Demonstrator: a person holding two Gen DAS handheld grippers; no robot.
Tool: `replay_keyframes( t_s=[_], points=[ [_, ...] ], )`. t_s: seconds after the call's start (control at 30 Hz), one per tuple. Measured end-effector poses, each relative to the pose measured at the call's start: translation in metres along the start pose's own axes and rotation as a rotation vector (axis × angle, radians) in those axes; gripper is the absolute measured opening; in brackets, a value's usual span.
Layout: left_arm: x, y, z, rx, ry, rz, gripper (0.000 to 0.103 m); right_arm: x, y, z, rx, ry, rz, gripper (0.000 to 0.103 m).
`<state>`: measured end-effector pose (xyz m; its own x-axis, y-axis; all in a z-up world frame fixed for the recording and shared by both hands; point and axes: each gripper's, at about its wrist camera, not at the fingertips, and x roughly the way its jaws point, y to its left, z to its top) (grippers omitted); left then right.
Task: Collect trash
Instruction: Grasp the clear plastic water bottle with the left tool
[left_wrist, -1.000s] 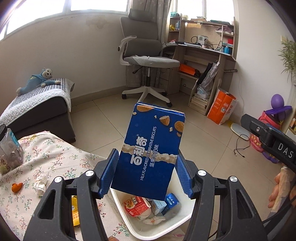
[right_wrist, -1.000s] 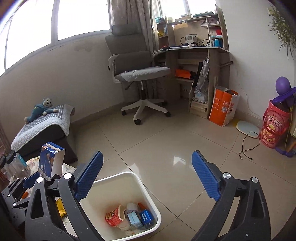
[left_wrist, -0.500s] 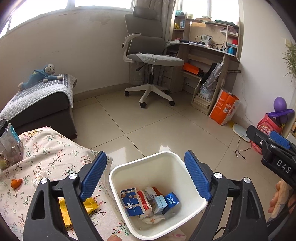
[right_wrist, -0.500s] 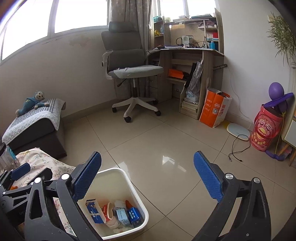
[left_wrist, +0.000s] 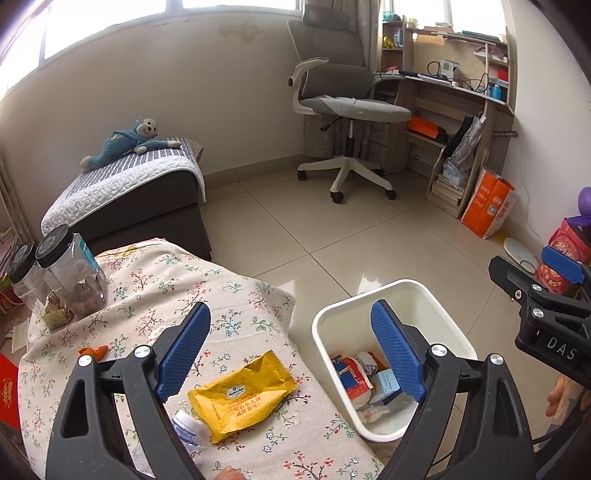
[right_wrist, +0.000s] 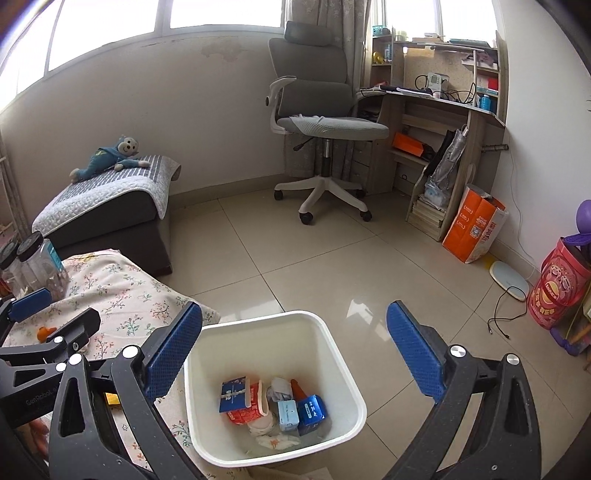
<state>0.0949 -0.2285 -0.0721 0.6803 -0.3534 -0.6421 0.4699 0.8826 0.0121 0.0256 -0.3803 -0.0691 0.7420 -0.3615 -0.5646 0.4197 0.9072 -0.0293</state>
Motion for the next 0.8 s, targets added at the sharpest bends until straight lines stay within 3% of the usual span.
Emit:
replay_keyframes(
  t_s=[0.13, 0.27, 0.5, 0.57, 0.63, 0.73, 0.77, 0.8],
  points=[
    [0.001, 0.025, -0.011, 0.017, 0.055, 0.041, 0.086, 0.005, 0.026, 0.001, -0.035, 0.039, 0.045, 0.096],
    [0.01, 0.051, -0.027, 0.038, 0.163, 0.063, 0.086, 0.01, 0.05, 0.0, -0.065, 0.075, 0.081, 0.096],
    [0.059, 0.103, -0.085, 0.089, 0.587, 0.015, 0.087, 0.029, 0.075, -0.004, -0.085, 0.173, 0.115, 0.096],
    [0.071, 0.115, -0.106, 0.11, 0.675, 0.027, 0.087, 0.035, 0.084, -0.005, -0.098, 0.199, 0.122, 0.096],
    [0.08, 0.123, -0.124, 0.126, 0.73, 0.039, 0.087, 0.041, 0.096, -0.008, -0.123, 0.223, 0.134, 0.096],
    [0.084, 0.132, -0.144, 0.12, 0.78, -0.004, 0.086, 0.05, 0.119, -0.011, -0.168, 0.261, 0.157, 0.096],
    [0.083, 0.135, -0.149, 0.125, 0.784, -0.013, 0.083, 0.054, 0.128, -0.012, -0.184, 0.273, 0.165, 0.096],
    [0.081, 0.137, -0.154, 0.121, 0.789, -0.039, 0.07, 0.058, 0.137, -0.013, -0.199, 0.284, 0.175, 0.096]
  ],
)
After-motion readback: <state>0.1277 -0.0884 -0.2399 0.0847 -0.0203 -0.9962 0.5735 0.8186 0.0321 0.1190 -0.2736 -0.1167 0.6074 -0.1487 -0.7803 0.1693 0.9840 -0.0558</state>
